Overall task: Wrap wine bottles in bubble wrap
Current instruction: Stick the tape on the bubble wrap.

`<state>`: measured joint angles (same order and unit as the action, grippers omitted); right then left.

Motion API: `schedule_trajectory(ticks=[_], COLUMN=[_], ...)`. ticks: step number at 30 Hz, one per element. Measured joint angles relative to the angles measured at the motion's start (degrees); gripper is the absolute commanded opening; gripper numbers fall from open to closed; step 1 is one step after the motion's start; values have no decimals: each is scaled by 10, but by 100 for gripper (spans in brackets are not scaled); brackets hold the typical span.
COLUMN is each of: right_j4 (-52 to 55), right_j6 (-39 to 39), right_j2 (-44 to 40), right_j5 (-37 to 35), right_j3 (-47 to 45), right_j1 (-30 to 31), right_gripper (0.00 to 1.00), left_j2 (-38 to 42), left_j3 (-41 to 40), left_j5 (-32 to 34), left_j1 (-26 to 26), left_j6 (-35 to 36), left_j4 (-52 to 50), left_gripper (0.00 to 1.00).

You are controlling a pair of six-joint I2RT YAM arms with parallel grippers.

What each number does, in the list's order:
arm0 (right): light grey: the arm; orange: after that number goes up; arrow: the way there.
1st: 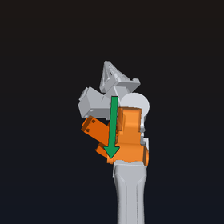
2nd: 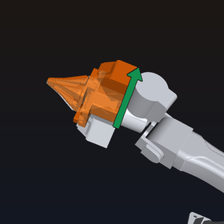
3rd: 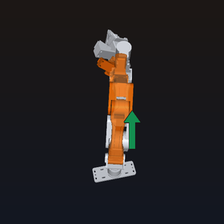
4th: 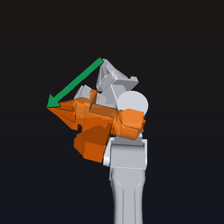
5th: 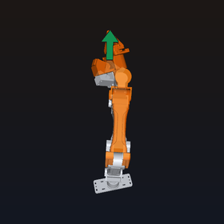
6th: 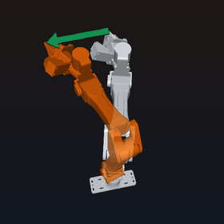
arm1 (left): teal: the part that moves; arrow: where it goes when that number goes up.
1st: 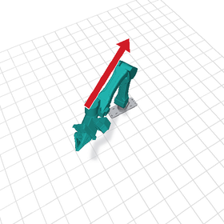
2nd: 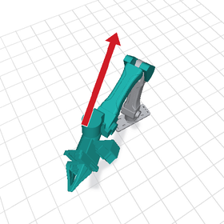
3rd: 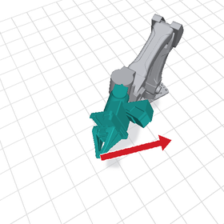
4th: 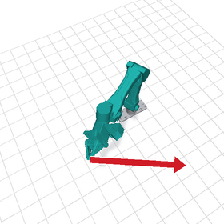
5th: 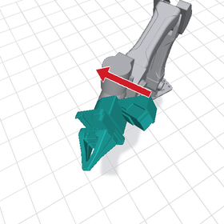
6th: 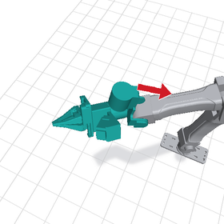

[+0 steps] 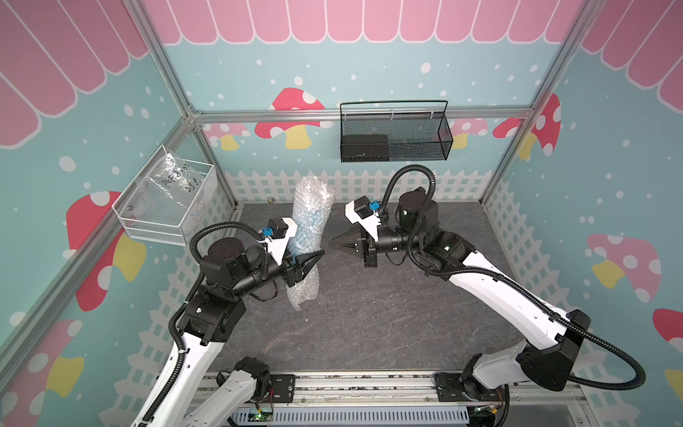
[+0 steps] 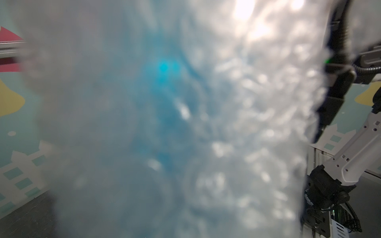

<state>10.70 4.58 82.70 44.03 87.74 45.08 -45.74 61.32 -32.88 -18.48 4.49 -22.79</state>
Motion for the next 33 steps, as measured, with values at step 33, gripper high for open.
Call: schedule_trajectory(ticks=[33], right_j4=[-52], right_j6=[30], right_j2=[-1], right_j5=[54], right_j3=[-9], right_j1=[-6], right_gripper=[15], left_j2=[-28], left_j3=[-18], left_j5=[-205], left_j1=[6], left_j6=[-120], left_j4=[111], left_gripper=[0])
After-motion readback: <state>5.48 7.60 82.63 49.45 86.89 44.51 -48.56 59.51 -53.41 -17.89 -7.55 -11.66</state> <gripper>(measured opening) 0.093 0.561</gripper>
